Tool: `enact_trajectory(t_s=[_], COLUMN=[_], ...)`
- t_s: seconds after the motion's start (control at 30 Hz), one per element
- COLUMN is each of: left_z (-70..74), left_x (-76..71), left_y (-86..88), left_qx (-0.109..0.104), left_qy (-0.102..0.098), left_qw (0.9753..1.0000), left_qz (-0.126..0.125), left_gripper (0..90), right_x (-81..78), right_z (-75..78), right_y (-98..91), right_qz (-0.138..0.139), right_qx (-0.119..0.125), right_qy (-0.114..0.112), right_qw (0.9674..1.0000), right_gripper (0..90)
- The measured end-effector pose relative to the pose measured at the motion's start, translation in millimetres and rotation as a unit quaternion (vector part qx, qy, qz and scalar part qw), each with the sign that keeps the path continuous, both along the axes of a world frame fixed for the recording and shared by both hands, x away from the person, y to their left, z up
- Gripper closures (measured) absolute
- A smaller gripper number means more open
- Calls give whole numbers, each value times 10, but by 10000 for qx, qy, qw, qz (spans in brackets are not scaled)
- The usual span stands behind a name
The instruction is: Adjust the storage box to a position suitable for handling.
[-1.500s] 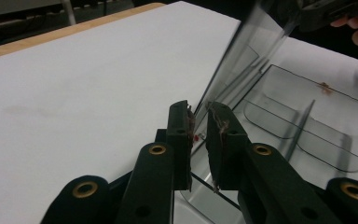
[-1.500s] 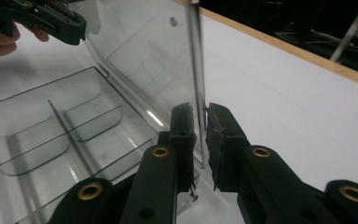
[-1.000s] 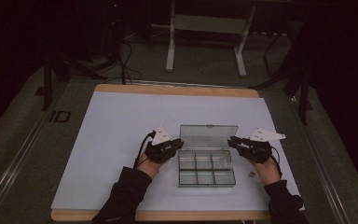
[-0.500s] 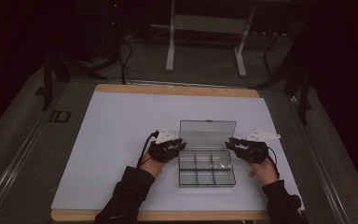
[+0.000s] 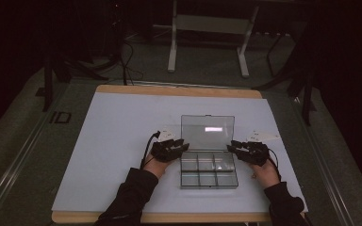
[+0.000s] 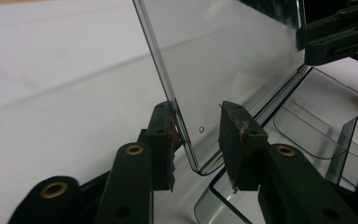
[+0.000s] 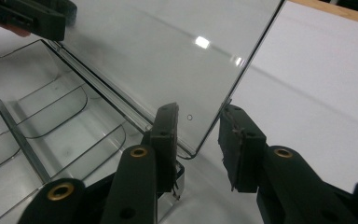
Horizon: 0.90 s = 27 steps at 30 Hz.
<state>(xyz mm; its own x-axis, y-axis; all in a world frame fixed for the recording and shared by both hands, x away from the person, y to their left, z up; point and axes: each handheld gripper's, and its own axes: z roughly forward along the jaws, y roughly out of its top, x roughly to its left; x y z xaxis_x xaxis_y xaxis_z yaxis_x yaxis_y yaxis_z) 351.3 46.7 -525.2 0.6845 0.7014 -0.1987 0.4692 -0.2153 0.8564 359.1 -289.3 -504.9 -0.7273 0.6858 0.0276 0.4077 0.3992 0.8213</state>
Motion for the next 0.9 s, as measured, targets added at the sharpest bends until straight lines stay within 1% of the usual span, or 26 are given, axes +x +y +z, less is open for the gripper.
enact_trajectory(t_s=[0.03,0.2,0.27,0.37,0.4,0.47,0.53,0.57,0.63,0.67,0.73,0.83,0.87,0.9], left_z=[3,14,23,26,29,26,21,18,19,21,28,27,26,22], left_x=[2,11,14,18,17,19,34,41,41,45,48,51,55,65], left_y=[-8,-30,-32,-29,-31,-43,-31,-26,-26,-26,-32,-32,-29,-24], left_qx=[28,35,68,38,33,93,45,5,0,-9,46,34,40,7], left_qy=[4,103,139,191,203,217,290,333,353,391,369,419,448,522], left_qw=[10000,9999,9998,9998,9997,9997,9996,9994,9994,9992,9993,9990,9988,9983], left_qz=[24,91,106,104,96,54,54,53,58,66,77,134,180,247], left_gripper=[641,623,613,596,586,542,532,531,531,531,522,508,492,465], right_x=[5,19,29,45,51,75,110,126,138,139,143,139,139,140], right_z=[1,17,22,21,23,27,28,31,30,29,33,45,46,49], right_y=[2,22,23,19,19,22,24,19,12,10,14,28,29,27], right_qz=[-16,-94,-112,-135,-141,-119,-127,-116,-121,-133,-163,-241,-267,-300], right_qx=[-2,-32,-12,48,65,65,123,145,186,206,200,148,144,131], right_qy=[21,204,271,379,416,467,625,682,760,786,825,858,867,867], right_qw=[10000,9997,9996,9992,9990,9988,9979,9975,9969,9966,9963,9959,9958,9957], right_gripper=[660,650,649,646,642,625,612,612,613,612,608,595,593,605])
